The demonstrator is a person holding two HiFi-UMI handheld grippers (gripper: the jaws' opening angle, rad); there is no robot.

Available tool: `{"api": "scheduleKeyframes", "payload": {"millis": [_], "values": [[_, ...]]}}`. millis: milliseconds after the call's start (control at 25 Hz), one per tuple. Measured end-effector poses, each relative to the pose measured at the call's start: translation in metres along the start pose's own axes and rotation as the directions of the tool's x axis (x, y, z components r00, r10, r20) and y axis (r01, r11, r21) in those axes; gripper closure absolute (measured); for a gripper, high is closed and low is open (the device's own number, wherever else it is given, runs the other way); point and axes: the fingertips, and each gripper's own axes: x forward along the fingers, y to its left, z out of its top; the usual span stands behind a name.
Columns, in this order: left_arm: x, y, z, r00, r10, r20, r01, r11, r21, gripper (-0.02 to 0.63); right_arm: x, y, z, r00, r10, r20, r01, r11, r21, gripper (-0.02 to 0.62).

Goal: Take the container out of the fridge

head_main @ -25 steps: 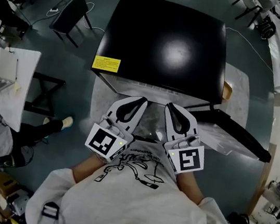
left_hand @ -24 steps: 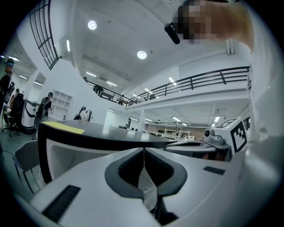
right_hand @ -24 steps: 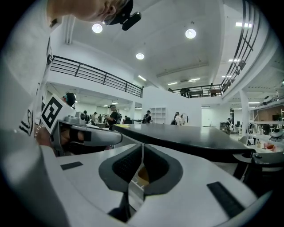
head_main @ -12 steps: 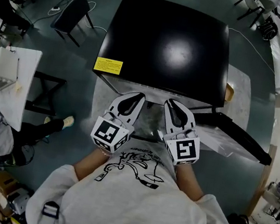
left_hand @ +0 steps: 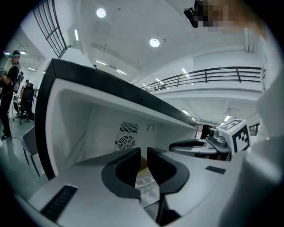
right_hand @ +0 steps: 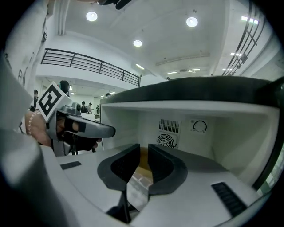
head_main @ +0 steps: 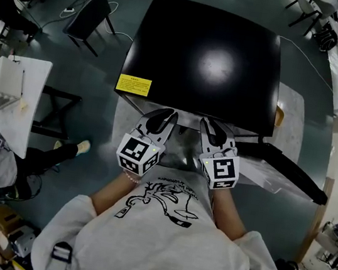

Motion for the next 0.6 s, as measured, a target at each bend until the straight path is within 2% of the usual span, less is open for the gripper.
{"api": "scheduleKeyframes", "payload": {"millis": [600], "values": [[0.041, 0.042, -0.036, 0.993, 0.082, -0.085, -0.085, 0.996, -0.028, 0.497, 0.038, -0.037, -0.033, 0.996, -0.054, -0.065, 0.055, 0.998, 0.01, 0.501]]}}
